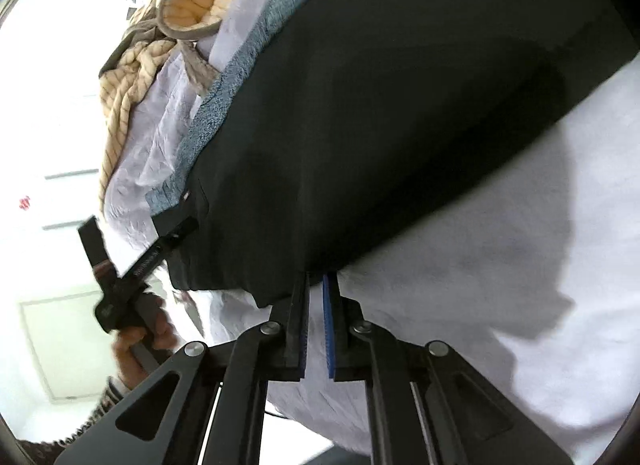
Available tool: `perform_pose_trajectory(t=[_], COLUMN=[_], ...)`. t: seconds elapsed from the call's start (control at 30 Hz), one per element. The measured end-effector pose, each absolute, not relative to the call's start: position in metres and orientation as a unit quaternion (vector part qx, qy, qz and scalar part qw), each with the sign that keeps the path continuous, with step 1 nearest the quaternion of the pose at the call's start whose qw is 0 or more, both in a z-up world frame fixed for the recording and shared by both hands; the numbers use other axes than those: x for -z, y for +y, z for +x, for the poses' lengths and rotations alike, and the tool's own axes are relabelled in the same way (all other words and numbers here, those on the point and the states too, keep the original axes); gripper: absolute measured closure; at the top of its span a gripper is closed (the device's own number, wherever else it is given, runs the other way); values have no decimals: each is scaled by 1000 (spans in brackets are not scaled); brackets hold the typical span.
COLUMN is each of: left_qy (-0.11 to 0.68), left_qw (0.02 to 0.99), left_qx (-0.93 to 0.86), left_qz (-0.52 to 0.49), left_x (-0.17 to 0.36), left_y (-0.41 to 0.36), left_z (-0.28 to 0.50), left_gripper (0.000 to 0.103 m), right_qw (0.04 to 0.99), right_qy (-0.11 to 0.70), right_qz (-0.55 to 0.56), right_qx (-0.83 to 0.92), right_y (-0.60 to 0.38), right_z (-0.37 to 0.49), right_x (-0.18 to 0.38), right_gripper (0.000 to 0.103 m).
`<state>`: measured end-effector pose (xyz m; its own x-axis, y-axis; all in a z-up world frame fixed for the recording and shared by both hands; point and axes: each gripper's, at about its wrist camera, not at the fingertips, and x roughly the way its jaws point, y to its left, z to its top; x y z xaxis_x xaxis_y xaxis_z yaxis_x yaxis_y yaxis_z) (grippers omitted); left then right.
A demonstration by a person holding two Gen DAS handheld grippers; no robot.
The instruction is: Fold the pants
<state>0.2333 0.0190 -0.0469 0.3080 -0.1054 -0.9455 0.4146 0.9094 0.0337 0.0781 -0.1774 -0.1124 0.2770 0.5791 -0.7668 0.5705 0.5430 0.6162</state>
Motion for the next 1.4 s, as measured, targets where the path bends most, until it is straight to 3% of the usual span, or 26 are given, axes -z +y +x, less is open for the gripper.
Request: perform_pose_trajectory(t=[0.03, 0.1, 0.13, 0.3, 0.37, 0.43, 0.5, 0.77, 0.87, 0.93, 0.97, 1.0, 1.13, 1.27, 1.3, 1.37, 1.4], left_qy=[565, 567, 567, 597, 584, 574, 579, 592, 596, 589, 587, 588, 599, 612, 610, 602, 602], left_qw=[794, 782, 776, 738, 745, 751, 747, 737, 738, 742, 744, 743, 738, 731, 732, 736, 736], left_qx=[180, 223, 240, 269, 259, 260, 263, 249, 252, 256, 257, 259, 259, 251, 246, 246, 246], left_qz=[131, 135, 139, 163, 193, 201, 196, 210, 190, 191, 192, 188, 170, 168, 178, 190, 189], left_x=[42, 38, 40, 80, 91, 91, 90, 82, 68, 61, 58, 57, 59, 73, 76, 76, 75], left_y=[11, -17, -32, -100, -109, -113, -113, -113, -117, -126, -132, -141, -171, -193, -197, -202, -203], left_z=[226, 207, 198, 170, 162, 158, 160, 153, 156, 154, 154, 154, 158, 156, 153, 145, 143], left_gripper=[23, 23, 23, 23, 18, 17, 17, 17, 17, 17, 17, 17, 17, 17, 17, 17, 17], right_qw=[645, 656, 660, 653, 639, 620, 616, 630, 662, 688, 699, 706, 692, 672, 667, 662, 671], right_qy=[597, 580, 571, 523, 510, 491, 477, 508, 508, 483, 469, 453, 406, 412, 418, 423, 413], right_qz=[477, 482, 486, 535, 558, 593, 605, 570, 529, 509, 497, 490, 524, 543, 546, 557, 556], right_qx=[0, 29, 50, 116, 141, 154, 161, 146, 151, 184, 209, 238, 285, 289, 285, 270, 264], right_y=[-187, -218, -235, -288, -303, -314, -325, -338, -367, -396, -414, -435, -494, -524, -527, -530, -528], right_z=[76, 73, 72, 64, 59, 56, 54, 21, 10, 3, -2, -8, -21, -14, -9, -8, -9], right_x=[105, 93, 90, 96, 102, 111, 106, 95, 63, 39, 28, 20, 23, 47, 55, 59, 51], right_gripper=[89, 66, 61, 58, 58, 65, 94, 96, 92, 76, 59, 49, 49, 49, 60, 98, 98])
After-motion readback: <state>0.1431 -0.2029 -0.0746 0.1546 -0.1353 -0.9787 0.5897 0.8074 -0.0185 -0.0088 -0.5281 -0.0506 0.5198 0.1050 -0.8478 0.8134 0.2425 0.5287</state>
